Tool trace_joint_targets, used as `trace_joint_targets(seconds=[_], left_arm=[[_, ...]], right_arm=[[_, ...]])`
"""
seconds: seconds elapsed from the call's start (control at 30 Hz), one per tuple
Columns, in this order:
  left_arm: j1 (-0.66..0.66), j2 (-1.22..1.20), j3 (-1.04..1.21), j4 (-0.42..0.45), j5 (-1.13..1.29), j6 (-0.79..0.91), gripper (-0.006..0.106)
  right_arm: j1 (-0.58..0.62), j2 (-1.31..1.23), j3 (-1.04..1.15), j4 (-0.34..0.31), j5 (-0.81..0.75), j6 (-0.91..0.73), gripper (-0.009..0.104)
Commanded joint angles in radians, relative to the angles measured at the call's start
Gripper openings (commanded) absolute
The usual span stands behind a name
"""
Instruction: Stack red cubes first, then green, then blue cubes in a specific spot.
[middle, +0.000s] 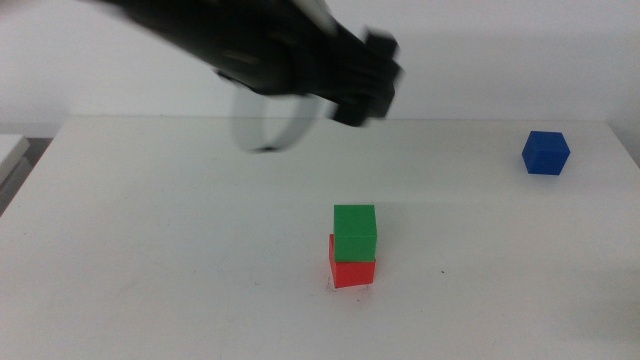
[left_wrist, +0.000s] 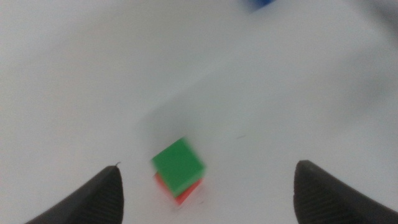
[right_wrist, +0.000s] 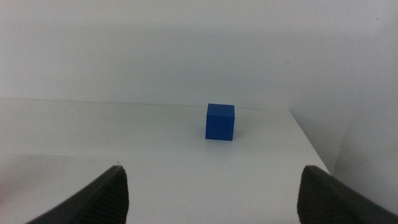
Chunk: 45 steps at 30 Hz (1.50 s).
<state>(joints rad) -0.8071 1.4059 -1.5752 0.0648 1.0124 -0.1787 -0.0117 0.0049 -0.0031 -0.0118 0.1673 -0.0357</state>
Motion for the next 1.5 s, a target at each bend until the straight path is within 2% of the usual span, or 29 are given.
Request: trace_joint_targets(seconds=[0.0, 0.17, 0.3, 0.57, 0.7, 0.9, 0.93, 0.97, 1.03, 1.17, 1.2, 1.27, 1.37, 1.47], left_arm=[[0.013, -0.143, 0.078, -0.114, -0.013, 0.203, 0.094], [0.068, -0.47, 0.332, -0.159, -0.101, 0.233, 0.094], [0.07, -0.602, 0.429, -0.166, -0.133, 0.179, 0.094], [0.07, -0.625, 0.437, -0.17, -0.123, 0.144, 0.094], [0.07, -0.625, 0.437, -0.124, -0.123, 0.144, 0.094], [0.07, -0.625, 0.437, -0.118, -0.127, 0.152, 0.094], [0.07, -0.625, 0.437, -0.118, -0.127, 0.152, 0.094], [0.07, -0.625, 0.437, -0.118, -0.127, 0.152, 0.094], [0.07, -0.625, 0.437, -0.118, -0.129, 0.152, 0.094], [0.07, -0.625, 0.437, -0.118, -0.132, 0.152, 0.094], [0.07, -0.625, 0.437, -0.118, -0.134, 0.152, 0.094], [0.07, -0.625, 0.437, -0.118, -0.134, 0.152, 0.094], [0.07, -0.625, 0.437, -0.118, -0.134, 0.152, 0.094], [0.07, -0.625, 0.437, -0.118, -0.134, 0.152, 0.094]], right_arm=[[0.002, -0.005, 0.003, -0.009, -0.008, -0.006, 0.093], [0.002, -0.005, 0.003, -0.009, -0.008, -0.006, 0.093], [0.002, -0.005, 0.003, -0.009, -0.008, -0.006, 0.093], [0.002, -0.005, 0.003, -0.009, -0.008, -0.006, 0.093], [0.002, -0.005, 0.003, -0.009, -0.008, -0.006, 0.093], [0.002, -0.005, 0.003, -0.009, -0.008, -0.006, 0.093], [0.002, -0.005, 0.003, -0.004, -0.057, -0.008, 0.093], [0.002, -0.005, 0.003, 0.031, -0.08, 0.028, 0.093], [0.002, -0.005, -0.022, 0.087, -0.02, 0.121, 0.093], [0.002, 0.239, -0.268, 0.081, 0.129, 0.105, 0.093], [0.002, 0.332, -0.34, 0.081, 0.193, 0.103, 0.093], [0.002, 0.519, -0.532, 0.097, 0.431, 0.084, 0.093], [0.002, 0.738, -0.755, 0.097, 0.705, 0.088, 0.093], [0.002, 0.912, -0.913, 0.121, 0.785, 0.093, 0.093]])
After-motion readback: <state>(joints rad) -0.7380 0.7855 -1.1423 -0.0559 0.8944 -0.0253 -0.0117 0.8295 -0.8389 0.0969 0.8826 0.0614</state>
